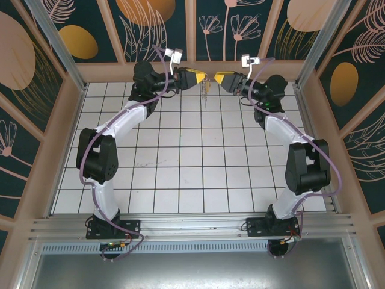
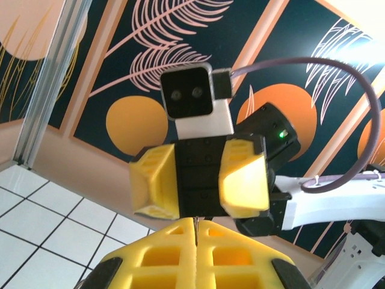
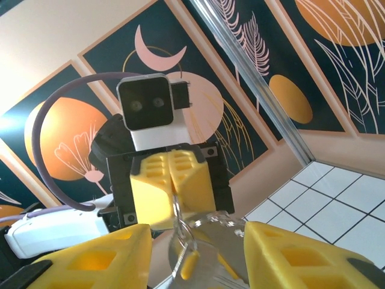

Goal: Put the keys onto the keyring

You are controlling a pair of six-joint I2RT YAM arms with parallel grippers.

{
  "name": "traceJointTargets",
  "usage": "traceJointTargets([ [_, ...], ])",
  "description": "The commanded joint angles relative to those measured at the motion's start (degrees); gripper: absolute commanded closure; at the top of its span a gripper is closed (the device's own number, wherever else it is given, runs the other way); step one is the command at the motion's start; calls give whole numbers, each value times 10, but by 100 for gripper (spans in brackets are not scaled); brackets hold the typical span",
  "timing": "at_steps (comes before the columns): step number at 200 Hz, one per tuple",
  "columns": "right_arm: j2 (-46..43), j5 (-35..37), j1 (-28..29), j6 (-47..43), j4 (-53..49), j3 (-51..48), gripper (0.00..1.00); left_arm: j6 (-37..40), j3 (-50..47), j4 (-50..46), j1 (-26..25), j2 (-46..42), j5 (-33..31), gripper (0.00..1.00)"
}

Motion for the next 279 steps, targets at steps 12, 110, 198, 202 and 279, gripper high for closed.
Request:
traceJointTargets([
  [12, 1, 6, 10, 46, 99, -1, 56, -17, -3, 50, -2, -28, -4, 100],
  [110, 31, 0, 36, 57, 116, 25, 67, -20, -4, 54, -3, -32, -6, 100],
  [198, 17, -4, 35, 57, 129, -7, 100, -18, -6, 57, -3, -36, -19, 100],
  [202, 16, -4, 35, 58, 130, -8, 100, -17, -7, 58, -3, -37, -20, 100],
  [279, 7, 10, 44, 75, 159, -45, 100, -42, -29, 102, -3, -46, -46, 100],
])
